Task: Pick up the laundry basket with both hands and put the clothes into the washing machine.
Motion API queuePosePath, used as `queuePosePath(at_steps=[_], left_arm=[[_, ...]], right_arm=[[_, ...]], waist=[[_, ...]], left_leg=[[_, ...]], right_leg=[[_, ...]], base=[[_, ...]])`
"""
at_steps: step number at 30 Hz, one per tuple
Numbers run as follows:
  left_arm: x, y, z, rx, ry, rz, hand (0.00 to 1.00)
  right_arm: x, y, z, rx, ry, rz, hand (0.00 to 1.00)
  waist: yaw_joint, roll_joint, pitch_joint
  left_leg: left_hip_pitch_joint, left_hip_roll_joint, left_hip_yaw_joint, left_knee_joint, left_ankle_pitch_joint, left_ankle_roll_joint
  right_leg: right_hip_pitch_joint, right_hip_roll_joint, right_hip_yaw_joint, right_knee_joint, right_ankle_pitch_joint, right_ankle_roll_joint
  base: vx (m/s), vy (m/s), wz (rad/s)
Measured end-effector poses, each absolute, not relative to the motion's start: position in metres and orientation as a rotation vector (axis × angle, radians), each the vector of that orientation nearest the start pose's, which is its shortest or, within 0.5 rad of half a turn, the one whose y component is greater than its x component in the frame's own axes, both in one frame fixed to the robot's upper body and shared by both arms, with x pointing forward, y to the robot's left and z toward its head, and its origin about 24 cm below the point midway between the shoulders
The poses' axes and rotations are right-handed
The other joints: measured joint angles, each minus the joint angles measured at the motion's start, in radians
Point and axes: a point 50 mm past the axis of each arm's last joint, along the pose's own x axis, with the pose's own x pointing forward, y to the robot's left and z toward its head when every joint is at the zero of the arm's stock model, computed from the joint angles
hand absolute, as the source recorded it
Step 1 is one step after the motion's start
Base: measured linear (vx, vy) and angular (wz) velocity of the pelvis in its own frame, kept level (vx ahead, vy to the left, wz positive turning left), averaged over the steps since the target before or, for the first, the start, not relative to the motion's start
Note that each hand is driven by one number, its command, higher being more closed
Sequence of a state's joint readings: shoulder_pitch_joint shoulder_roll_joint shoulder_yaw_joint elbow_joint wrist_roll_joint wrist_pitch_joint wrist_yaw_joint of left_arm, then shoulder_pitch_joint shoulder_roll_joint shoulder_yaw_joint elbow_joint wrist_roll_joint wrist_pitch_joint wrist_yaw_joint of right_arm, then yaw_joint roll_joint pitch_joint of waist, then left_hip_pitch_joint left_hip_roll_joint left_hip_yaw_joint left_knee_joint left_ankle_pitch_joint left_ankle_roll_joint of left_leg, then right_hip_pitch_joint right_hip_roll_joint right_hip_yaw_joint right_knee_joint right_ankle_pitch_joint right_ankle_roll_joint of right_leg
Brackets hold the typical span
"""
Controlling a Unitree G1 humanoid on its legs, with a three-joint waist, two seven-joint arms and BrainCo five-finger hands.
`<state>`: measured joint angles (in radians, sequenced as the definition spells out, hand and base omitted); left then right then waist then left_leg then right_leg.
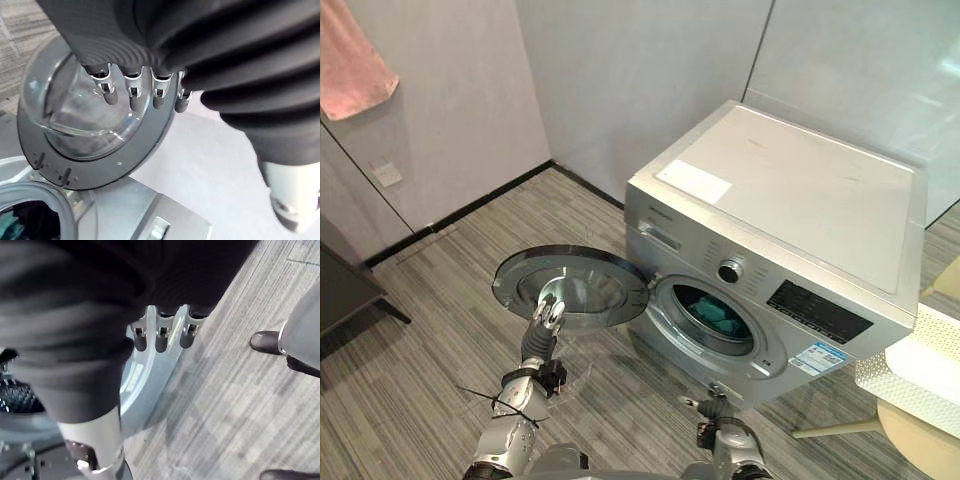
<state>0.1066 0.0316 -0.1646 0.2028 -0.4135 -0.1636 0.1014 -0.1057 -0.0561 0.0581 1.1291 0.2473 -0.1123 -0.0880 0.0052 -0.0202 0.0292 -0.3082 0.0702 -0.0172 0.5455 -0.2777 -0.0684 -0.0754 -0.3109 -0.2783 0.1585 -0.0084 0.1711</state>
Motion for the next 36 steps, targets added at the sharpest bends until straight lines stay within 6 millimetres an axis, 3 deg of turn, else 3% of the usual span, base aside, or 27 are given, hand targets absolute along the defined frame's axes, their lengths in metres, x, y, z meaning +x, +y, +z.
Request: queuePosePath(at_steps=[2, 4, 6, 8, 9, 10, 11, 12, 13, 14, 15, 16, 17, 20, 25, 26, 30, 34, 36], left_arm=[[0.226, 0.122, 0.012, -0.399, 0.065, -0.05, 0.0], [0.227, 0.12, 0.025, -0.382, 0.007, -0.108, 0.0], [0.229, 0.118, 0.03, -0.381, -0.012, -0.127, 0.0], [0.228, 0.112, 0.031, -0.388, -0.013, -0.151, 0.0], [0.228, 0.111, 0.033, -0.391, -0.019, -0.155, 0.0], [0.228, 0.109, 0.04, -0.403, -0.048, -0.159, 0.0], [0.229, 0.11, 0.047, -0.411, -0.082, -0.154, 0.0], [0.229, 0.11, 0.049, -0.412, -0.097, -0.152, 0.0], [0.228, 0.111, 0.054, -0.413, -0.125, -0.14, 0.0], [0.228, 0.112, 0.055, -0.404, -0.135, -0.138, 0.0], [0.228, 0.112, 0.056, -0.394, -0.142, -0.132, 0.0], [0.228, 0.113, 0.055, -0.384, -0.143, -0.115, 0.0], [0.229, 0.118, 0.056, -0.367, -0.149, -0.072, 0.0], [0.233, 0.132, 0.058, -0.34, -0.169, 0.031, 0.0], [0.242, 0.171, 0.074, -0.259, -0.27, 0.25, 0.0], [0.244, 0.178, 0.078, -0.233, -0.291, 0.301, 0.0], [0.25, 0.195, 0.09, -0.169, -0.337, 0.394, 0.0], [0.274, 0.238, 0.131, -0.077, -0.472, 0.533, 0.0], [0.294, 0.265, 0.157, 0.006, -0.498, 0.583, 0.0]], right_arm=[[0.17, -0.165, -0.142, 0.093, 0.9, -0.174, 0.0], [0.181, -0.159, -0.137, 0.086, 0.878, -0.148, 0.0], [0.185, -0.155, -0.135, 0.077, 0.868, -0.126, 0.0], [0.178, -0.152, -0.138, 0.08, 0.879, -0.12, 0.0], [0.176, -0.15, -0.138, 0.081, 0.878, -0.118, 0.0], [0.175, -0.145, -0.137, 0.095, 0.862, -0.111, 0.0], [0.175, -0.141, -0.135, 0.114, 0.843, -0.105, 0.0], [0.175, -0.139, -0.134, 0.121, 0.836, -0.103, 0.0], [0.173, -0.137, -0.134, 0.134, 0.826, -0.102, 0.0], [0.17, -0.137, -0.134, 0.141, 0.821, -0.101, 0.0], [0.169, -0.137, -0.133, 0.15, 0.805, -0.097, 0.0], [0.166, -0.138, -0.134, 0.152, 0.809, -0.098, 0.0], [0.161, -0.14, -0.136, 0.156, 0.819, -0.108, 0.0], [0.151, -0.145, -0.14, 0.156, 0.845, -0.131, 0.0], [0.138, -0.154, -0.144, 0.168, 0.863, -0.179, 0.0], [0.136, -0.156, -0.144, 0.176, 0.858, -0.191, 0.0], [0.13, -0.163, -0.142, 0.17, 0.845, -0.205, 0.0], [0.139, -0.167, -0.131, 0.172, 0.768, -0.194, 0.0], [0.146, -0.166, -0.126, 0.179, 0.733, -0.167, 0.0]], waist=[[0.016, 0.002, -0.011], [0.015, 0.014, -0.018], [0.023, 0.023, -0.024], [0.05, 0.026, -0.024], [0.055, 0.029, -0.024], [0.06, 0.034, -0.023], [0.059, 0.033, -0.024], [0.06, 0.027, -0.029], [0.061, 0.013, -0.04], [0.06, 0.017, -0.043], [0.057, -0.004, -0.063], [0.054, -0.001, -0.064], [0.034, -0.018, -0.075], [0.005, -0.019, -0.075], [0.007, -0.018, -0.076], [0.008, -0.005, -0.074], [0.011, 0.007, -0.065], [0.012, 0.01, -0.047], [0.011, 0.013, -0.017]], left_leg=[[-0.06, -0.023, 0.022, 0.036, -0.012, 0.027], [-0.121, -0.041, 0.036, 0.049, -0.005, 0.054], [-0.171, -0.052, 0.058, 0.04, 0.007, 0.083], [-0.154, -0.046, 0.097, -0.013, 0.033, 0.13], [-0.141, -0.039, 0.103, -0.024, 0.039, 0.14], [-0.119, -0.021, 0.11, -0.044, 0.053, 0.158], [-0.079, -0.019, 0.116, -0.102, 0.077, 0.16], [-0.054, -0.019, 0.123, -0.139, 0.093, 0.159], [-0.02, -0.019, 0.131, -0.205, 0.13, 0.158], [-0.012, -0.019, 0.132, -0.228, 0.144, 0.155], [-0.004, -0.022, 0.133, -0.264, 0.168, 0.143], [-0.004, -0.027, 0.132, -0.287, 0.184, 0.139], [-0.003, -0.04, 0.125, -0.317, 0.206, 0.13], [0.012, -0.059, 0.11, -0.378, 0.26, 0.111], [0.094, -0.029, 0.109, -0.528, 0.352, 0.052], [0.122, -0.009, 0.105, -0.602, 0.391, 0.035], [0.118, 0.031, 0.123, -0.648, 0.416, 0.015], [0.036, 0.064, 0.175, -0.644, 0.425, 0.003], [0.015, 0.081, 0.199, -0.641, 0.463, 0.009]], right_leg=[[-0.013, -0.013, 0.009, -0.088, 0.101, -0.011], [-0.064, -0.026, 0.022, -0.117, 0.162, -0.014], [-0.127, -0.036, 0.047, -0.137, 0.224, -0.062], [-0.148, -0.029, 0.055, -0.167, 0.332, -0.159], [-0.149, -0.02, 0.058, -0.157, 0.342, -0.173], [-0.153, 0.002, 0.071, -0.088, 0.299, -0.156], [-0.167, 0.034, 0.115, 0.026, 0.199, -0.141], [-0.169, 0.051, 0.132, 0.07, 0.156, -0.141], [-0.17, 0.101, 0.176, 0.145, 0.069, -0.144], [-0.172, 0.127, 0.195, 0.169, 0.031, -0.144], [-0.169, 0.173, 0.223, 0.202, -0.032, -0.141], [-0.169, 0.199, 0.239, 0.207, -0.065, -0.133], [-0.158, 0.211, 0.253, 0.174, -0.089, -0.133], [-0.1, 0.209, 0.313, 0.054, -0.094, -0.125], [-0.05, 0.248, 0.365, -0.024, -0.098, -0.129], [-0.059, 0.271, 0.362, -0.022, -0.1, -0.137], [-0.094, 0.31, 0.358, -0.016, -0.101, -0.156], [-0.181, 0.331, 0.363, -0.019, -0.065, -0.153], [-0.203, 0.341, 0.368, -0.023, -0.05, -0.149]], base=[[-0.08, 0.327, -0.1], [-0.13, 0.291, -0.18], [-0.12, 0.229, -0.26], [-0.07, 0.189, -0.34], [-0.06, 0.162, -0.33], [-0.05, 0.109, -0.29], [-0.01, 0.097, -0.27], [0.04, 0.061, -0.26], [0.06, 0.015, -0.19], [0.04, -0.022, -0.17], [0.02, -0.046, -0.06], [0.02, -0.098, 0.05], [0.01, -0.104, 0.22], [0.02, -0.089, 0.2], [-0.07, -0.162, -0.05], [-0.16, -0.191, -0.06], [-0.14, -0.14, -0.08], [-0.06, -0.092, -0.18], [-0.03, -0.056, -0.19]])
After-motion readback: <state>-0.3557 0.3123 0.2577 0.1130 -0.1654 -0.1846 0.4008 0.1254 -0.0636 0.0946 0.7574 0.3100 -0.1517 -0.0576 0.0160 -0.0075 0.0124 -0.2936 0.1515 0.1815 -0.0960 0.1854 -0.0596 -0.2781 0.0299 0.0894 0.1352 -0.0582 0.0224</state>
